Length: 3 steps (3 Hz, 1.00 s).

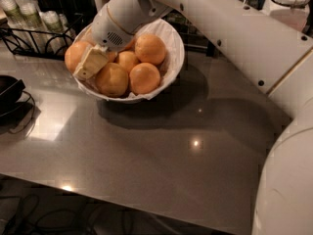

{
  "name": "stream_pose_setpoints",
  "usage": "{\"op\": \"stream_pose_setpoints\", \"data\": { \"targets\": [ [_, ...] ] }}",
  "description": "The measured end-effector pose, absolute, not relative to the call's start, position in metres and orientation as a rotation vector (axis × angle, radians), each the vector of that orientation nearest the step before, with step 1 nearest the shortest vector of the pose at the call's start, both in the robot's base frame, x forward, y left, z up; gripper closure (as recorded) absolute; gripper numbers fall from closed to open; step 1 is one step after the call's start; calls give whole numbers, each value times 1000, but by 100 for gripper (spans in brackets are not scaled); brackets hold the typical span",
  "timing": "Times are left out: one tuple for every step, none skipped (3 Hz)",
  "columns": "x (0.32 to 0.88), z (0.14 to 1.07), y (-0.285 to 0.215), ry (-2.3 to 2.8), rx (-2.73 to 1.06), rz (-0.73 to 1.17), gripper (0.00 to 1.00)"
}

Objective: Pick orange from white bowl

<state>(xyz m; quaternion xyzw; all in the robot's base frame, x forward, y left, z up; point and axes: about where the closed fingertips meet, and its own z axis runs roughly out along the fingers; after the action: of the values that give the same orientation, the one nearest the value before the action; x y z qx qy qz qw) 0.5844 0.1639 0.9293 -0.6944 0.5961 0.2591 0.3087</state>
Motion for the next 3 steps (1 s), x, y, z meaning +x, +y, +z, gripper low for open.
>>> {"op": "stream_pose_setpoints", "data": {
  "targets": [
    [584,929,164,1575,-1835,685,72],
    [584,929,164,1575,-1835,685,95],
    [584,929,164,1575,-1836,685,100]
  ]
}}
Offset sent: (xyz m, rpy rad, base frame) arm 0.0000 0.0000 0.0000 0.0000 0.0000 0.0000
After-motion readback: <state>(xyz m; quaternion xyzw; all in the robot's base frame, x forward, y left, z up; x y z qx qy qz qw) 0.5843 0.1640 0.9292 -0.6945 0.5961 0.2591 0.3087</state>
